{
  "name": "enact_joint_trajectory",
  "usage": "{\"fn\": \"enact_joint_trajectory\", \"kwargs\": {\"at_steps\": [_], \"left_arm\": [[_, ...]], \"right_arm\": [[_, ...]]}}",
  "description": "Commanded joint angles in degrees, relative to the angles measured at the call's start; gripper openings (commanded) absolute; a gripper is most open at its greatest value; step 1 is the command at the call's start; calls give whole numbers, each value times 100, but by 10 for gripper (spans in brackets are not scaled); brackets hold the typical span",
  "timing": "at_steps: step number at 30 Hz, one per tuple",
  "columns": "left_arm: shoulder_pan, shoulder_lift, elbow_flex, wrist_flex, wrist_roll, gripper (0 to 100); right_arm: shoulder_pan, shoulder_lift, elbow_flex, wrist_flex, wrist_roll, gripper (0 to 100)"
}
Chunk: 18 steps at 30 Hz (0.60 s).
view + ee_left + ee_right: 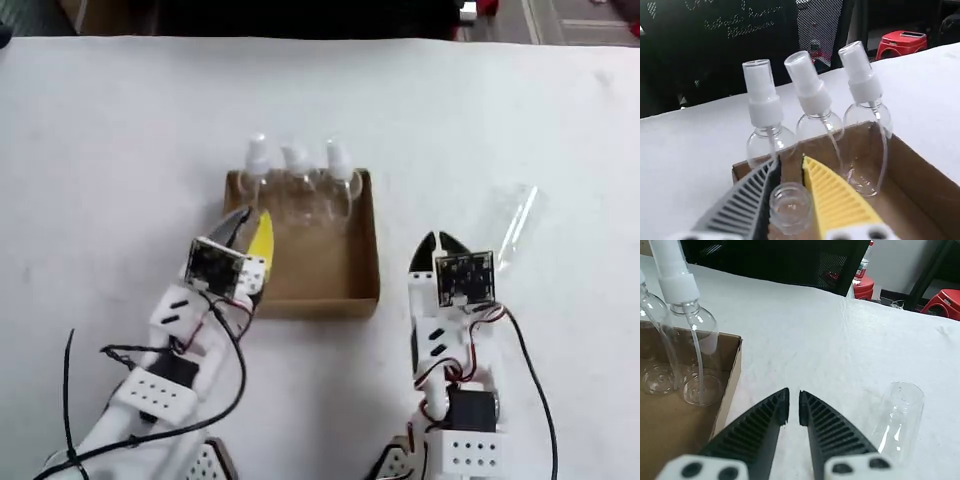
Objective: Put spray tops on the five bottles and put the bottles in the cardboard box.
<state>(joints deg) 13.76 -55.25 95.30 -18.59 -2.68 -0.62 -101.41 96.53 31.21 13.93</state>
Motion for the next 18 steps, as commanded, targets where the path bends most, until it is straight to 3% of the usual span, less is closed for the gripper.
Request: {"fn": "enact_joint_trajectory", "kwargs": {"at_steps": [1, 6, 11, 18], "left_arm": [[-207, -22, -88, 167, -70, 27], [-145, -31, -97, 325, -26, 32], [-110, -31, -167, 677, -26, 118], [31, -31, -879, 2145, -9, 126]], "right_arm": [[-40, -75, 44, -22, 70, 24], [-40, -75, 44, -13, 70, 24], [-40, -75, 44, -22, 70, 24], [-40, -75, 44, -22, 70, 24]]}}
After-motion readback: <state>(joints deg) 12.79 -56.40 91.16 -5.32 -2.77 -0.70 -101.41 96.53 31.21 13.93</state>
